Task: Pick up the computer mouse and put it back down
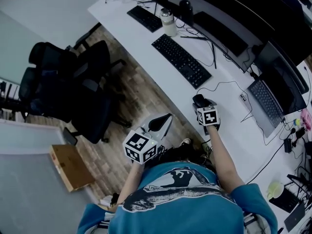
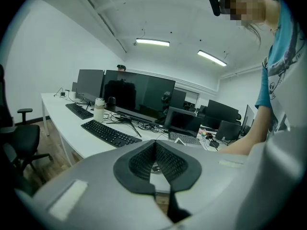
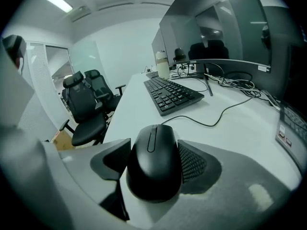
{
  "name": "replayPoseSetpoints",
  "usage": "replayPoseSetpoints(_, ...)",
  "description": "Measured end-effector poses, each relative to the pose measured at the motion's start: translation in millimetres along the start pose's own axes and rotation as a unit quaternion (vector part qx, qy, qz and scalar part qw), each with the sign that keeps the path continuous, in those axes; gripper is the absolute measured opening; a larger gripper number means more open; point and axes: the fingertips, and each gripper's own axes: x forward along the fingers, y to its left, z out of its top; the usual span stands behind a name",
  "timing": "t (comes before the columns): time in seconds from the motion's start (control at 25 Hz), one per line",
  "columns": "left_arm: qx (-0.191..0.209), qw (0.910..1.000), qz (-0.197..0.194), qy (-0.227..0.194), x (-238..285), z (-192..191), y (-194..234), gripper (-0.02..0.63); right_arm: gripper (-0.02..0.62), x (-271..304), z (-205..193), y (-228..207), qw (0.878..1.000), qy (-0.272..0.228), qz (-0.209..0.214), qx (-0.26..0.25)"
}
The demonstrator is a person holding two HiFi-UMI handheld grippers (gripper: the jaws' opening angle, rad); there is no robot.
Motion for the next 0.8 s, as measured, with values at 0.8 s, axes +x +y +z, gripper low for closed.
replayPoseSetpoints(0.8, -0.017, 0.9969, -0.076, 0.012, 14, -17, 12, 0.014, 0.321, -63, 15, 16, 0.994, -0.086, -0.013, 0.063)
